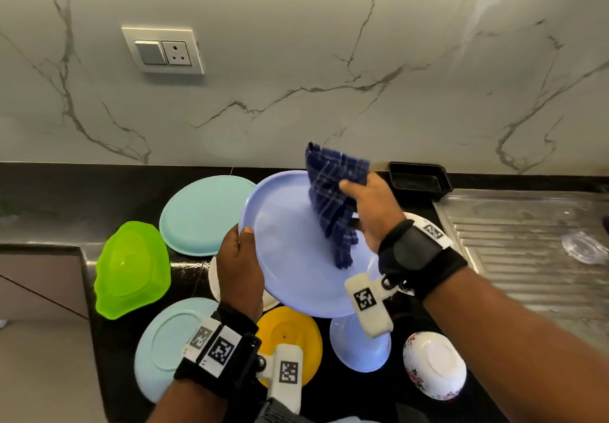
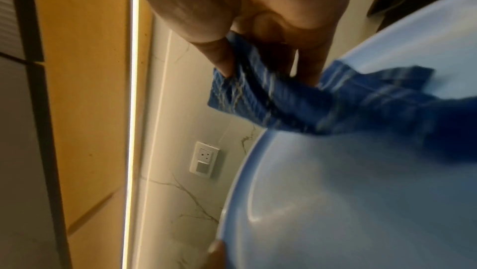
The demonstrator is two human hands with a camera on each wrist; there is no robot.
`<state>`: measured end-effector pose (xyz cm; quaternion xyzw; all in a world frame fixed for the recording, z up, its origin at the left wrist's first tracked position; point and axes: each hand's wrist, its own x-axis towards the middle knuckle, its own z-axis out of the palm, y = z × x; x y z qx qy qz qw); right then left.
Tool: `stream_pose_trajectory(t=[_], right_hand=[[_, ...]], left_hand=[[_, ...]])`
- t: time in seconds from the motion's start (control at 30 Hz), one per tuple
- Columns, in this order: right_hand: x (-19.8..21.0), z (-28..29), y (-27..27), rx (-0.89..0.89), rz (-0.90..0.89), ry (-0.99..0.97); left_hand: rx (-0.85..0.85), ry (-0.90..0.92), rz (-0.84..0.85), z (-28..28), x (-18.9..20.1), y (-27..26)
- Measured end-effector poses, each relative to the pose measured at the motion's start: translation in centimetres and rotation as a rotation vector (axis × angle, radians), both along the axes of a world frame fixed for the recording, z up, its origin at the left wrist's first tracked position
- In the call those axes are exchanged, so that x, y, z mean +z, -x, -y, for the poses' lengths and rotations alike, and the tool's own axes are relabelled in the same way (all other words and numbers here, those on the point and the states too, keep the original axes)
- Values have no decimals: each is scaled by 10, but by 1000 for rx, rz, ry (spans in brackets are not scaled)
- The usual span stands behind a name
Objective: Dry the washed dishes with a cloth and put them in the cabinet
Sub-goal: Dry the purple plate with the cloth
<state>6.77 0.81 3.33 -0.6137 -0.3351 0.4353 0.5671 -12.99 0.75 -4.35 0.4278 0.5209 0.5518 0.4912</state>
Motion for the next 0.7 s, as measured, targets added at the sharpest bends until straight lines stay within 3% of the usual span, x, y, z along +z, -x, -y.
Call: stream_pose_trajectory(t=[0.13,0.27,0.37,0.4,0.47,0.6,0.7], right_hand=[[-30,22,-6,-52,71,175],[-33,38,-10,115,277,343],[-31,41,-16,101,753,463],[-30,41,-16,55,922,444],[-25,40,-11,8,1097,320],[-26,24,0,196,1158,352],[-25,21,-7,229,1259,374]], left_hand=[[44,-8,34,3,0,2],[74,6,42,2,0,4],[84,-5,23,0,1,1],[79,-15,15,0,3,0],[63,-32,-2,1,5,-6],[-10,-58,-28,5,10,-27],[-55,-85,-45,5,9,-42]])
